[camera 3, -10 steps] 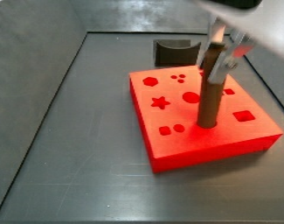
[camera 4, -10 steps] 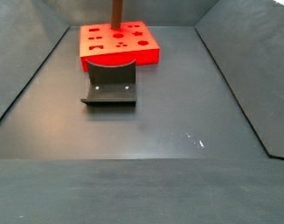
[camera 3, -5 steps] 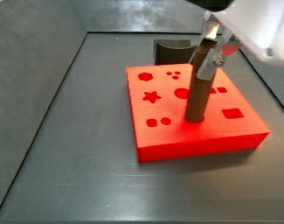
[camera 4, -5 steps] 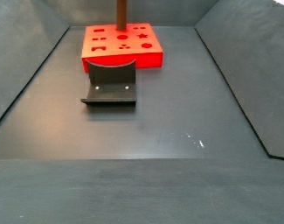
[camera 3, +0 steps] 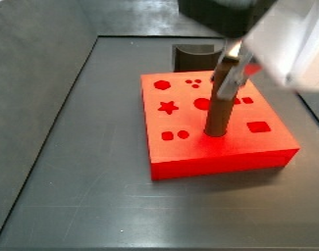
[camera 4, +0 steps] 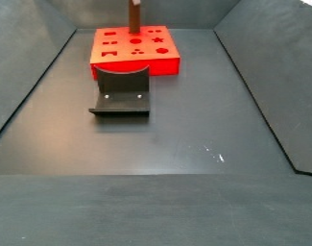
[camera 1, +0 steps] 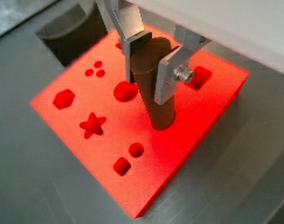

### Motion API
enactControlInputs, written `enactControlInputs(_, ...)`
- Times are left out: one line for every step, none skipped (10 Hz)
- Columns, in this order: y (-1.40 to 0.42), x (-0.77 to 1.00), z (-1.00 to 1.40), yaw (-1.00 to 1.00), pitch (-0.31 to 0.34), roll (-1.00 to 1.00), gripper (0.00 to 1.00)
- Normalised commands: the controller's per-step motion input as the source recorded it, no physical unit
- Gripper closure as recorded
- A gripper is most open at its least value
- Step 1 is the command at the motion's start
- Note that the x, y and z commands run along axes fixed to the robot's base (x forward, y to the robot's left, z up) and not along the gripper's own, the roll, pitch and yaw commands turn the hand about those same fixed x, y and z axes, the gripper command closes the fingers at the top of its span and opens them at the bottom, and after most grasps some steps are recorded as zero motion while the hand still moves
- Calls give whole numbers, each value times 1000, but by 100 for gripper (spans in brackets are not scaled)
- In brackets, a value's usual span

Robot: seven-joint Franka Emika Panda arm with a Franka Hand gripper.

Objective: Insert the oval object.

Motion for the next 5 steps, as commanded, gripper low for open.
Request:
enactControlInputs(54,9,-854,0,-26,-80,100)
enactControlInputs(63,14,-800,0,-26,-83,100)
enactControlInputs(57,11,-777,0,-11,-69,100)
enactControlInputs(40,0,-754,0,-10,-54,100)
enactControlInputs(0,0,0,0,0,0,100)
